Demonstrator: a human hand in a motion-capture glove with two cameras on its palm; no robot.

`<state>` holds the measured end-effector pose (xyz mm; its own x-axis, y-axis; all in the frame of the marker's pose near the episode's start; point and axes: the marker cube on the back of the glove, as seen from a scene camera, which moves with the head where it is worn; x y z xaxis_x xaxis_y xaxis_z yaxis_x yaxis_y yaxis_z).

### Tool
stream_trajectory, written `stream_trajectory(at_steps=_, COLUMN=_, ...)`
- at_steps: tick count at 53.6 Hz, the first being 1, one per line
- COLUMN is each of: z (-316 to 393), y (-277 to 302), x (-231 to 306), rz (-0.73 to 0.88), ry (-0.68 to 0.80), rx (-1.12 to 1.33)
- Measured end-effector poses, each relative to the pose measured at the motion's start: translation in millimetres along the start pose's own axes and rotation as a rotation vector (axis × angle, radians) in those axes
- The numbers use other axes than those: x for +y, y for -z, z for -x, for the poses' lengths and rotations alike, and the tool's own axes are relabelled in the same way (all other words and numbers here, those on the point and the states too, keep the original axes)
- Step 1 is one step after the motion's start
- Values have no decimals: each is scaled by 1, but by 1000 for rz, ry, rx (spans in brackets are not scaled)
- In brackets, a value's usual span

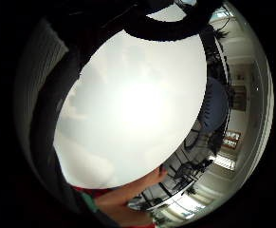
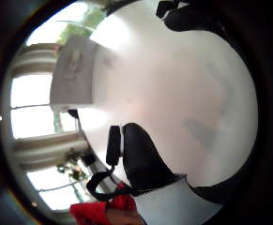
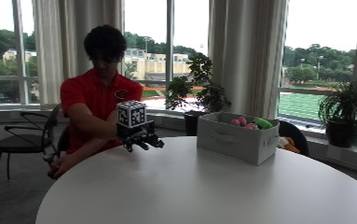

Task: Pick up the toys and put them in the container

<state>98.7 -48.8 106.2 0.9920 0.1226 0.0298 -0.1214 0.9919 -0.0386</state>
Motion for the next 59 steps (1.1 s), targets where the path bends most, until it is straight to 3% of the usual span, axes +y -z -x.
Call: stream_trajectory(at_steps=59, z=-4, y=1, x=1, rz=2, ry=4, rx=-25)
